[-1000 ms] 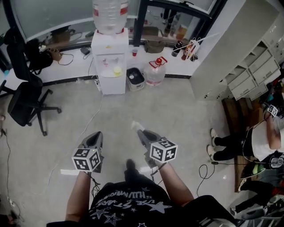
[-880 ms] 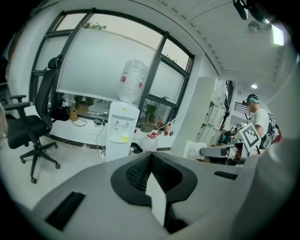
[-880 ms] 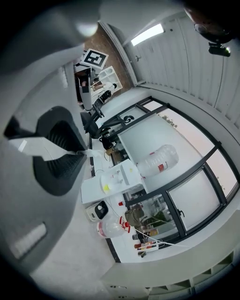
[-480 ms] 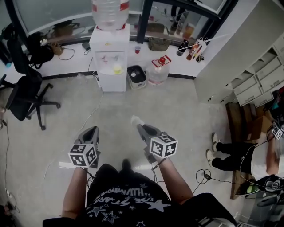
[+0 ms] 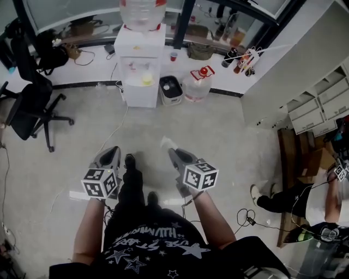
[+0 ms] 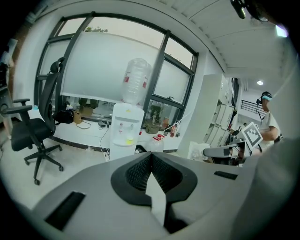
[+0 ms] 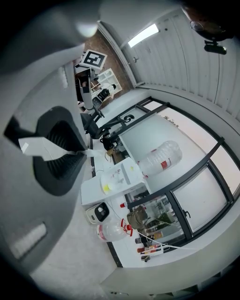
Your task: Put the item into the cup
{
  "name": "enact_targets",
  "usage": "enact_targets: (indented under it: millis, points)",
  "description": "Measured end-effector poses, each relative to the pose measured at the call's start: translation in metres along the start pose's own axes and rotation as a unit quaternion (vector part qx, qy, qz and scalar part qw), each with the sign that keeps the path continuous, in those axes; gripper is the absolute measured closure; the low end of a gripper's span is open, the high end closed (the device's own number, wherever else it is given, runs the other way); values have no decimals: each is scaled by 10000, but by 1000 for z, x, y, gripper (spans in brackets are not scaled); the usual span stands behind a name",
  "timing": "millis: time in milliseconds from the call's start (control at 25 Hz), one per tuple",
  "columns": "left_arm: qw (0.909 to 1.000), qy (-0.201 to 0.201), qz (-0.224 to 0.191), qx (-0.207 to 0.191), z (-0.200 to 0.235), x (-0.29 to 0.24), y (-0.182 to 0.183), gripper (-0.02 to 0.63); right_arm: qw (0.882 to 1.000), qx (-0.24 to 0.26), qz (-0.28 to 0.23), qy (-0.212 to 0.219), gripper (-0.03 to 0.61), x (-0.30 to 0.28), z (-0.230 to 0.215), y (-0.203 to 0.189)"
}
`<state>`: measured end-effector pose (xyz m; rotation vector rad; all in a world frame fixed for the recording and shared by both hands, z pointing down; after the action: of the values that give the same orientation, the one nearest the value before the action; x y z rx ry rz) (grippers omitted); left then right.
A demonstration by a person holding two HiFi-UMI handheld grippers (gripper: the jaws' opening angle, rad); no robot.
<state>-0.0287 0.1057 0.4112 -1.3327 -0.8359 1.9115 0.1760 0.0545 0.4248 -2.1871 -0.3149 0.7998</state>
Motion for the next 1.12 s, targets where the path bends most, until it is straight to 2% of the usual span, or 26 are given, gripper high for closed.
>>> enact_targets:
  millis: [320,520,760,1120]
  points:
    - [9997,-204,58,130,24,-37,20,610,9998,81,-43,-189,558,-34,-7,27]
    - [9994,-332,97,66,46,-69,48,610,9995,100,-88,-285,558,-63,-16,53]
    - [9985,-518,175,4,79,-120,85,609,9992,42,-16,-397,558,-122,-37,86]
    - [9975,-609,338,142,137,-183,127,609,9965,493,292,-603,558,-216,-60,139]
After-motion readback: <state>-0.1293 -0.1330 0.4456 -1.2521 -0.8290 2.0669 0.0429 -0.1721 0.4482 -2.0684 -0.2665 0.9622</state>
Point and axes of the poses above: the fingertips, and each gripper's own axes: x backward along the fingers, z to its left, y out of its top, the point moved 1 cm from there along x, backward along the fingers, and after that the axes turned 4 degrees about z, right-handed, at the moved point
